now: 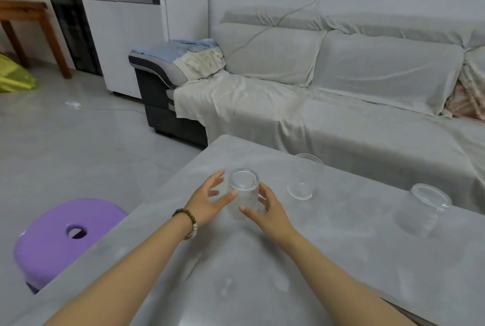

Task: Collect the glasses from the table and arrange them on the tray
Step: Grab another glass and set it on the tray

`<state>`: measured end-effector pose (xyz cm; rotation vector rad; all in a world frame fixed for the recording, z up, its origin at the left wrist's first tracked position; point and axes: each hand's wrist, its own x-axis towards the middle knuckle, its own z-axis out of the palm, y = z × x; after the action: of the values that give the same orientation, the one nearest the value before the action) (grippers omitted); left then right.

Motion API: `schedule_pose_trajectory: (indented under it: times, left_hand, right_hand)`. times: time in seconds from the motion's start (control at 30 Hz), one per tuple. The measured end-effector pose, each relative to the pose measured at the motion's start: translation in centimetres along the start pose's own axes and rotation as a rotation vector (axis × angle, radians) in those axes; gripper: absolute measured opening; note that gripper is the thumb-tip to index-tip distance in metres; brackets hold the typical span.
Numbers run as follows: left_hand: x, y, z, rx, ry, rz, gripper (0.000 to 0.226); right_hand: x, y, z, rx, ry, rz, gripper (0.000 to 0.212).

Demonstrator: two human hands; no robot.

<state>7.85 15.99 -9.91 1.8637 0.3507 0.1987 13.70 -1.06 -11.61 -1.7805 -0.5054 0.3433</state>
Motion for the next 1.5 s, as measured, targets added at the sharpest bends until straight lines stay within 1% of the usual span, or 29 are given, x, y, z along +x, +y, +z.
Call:
schedule_pose_trajectory:
  times: [0.13,0.2,0.3,0.4,0.57,0.77,0.87,1.03,1.17,1.33,1.4,1.5]
  left_hand:
    - [1.3,-0.1,1.0,-0.038,-0.077,0.054,0.054]
    - [1.5,-0.2,1.3,-0.078,-0.103,0.053,0.048]
    - [1.2,-0.3,1.7,-0.118,-0.112,0.057,0.057]
    - [0.2,0.0,1.8,-0.123,-0.117,0.063,0.062]
    - [-2.6,2.1,2.4,-0.165,-0.120,0.113,0.058]
    - [-7.1,8.2,4.6,-0.210,-0.174,0.196,0.048]
    - [-10.2,11.3,6.6,-0.216,-0.233,0.243,0.039]
    - [-15.2,15.1,11.1,-0.221,-0.349,0.277,0.034]
    - [-19.0,17.2,15.3,-0.267,-0.448,0.299,0.036]
    - [-22.7,17.9,20.6,-0.287,-0.518,0.300,0.041]
    - [-24.0,17.7,22.6,-0.276,-0.538,0.289,0.048]
    - [-25.6,16.9,25.4,-0.239,-0.566,0.260,0.069]
  right_hand:
    - [0.9,0.8,0.1,0.057,0.047,-0.023,0.064]
    - [1.1,1.0,0.2,0.117,0.057,-0.022,0.063]
    - [0.9,0.9,0.1,0.156,0.068,-0.016,0.064]
    - [-0.1,0.2,-0.1,0.121,0.075,-0.013,0.065]
    - [-3.7,-1.9,-1.7,0.066,0.121,-0.043,0.067]
    - [-10.0,-6.8,-6.5,0.013,0.207,-0.136,0.067]
    - [-14.2,-8.7,-9.5,-0.017,0.249,-0.167,0.065]
    - [-21.7,-9.8,-14.1,-0.079,0.351,-0.170,0.071]
    - [-27.3,-9.9,-17.5,-0.130,0.429,-0.161,0.073]
    - [-33.4,-8.4,-20.9,-0.124,0.504,-0.117,0.076]
    - [-35.6,-7.5,-22.0,-0.133,0.525,-0.097,0.073]
    - [-38.4,-5.7,-23.3,-0.122,0.550,-0.061,0.070]
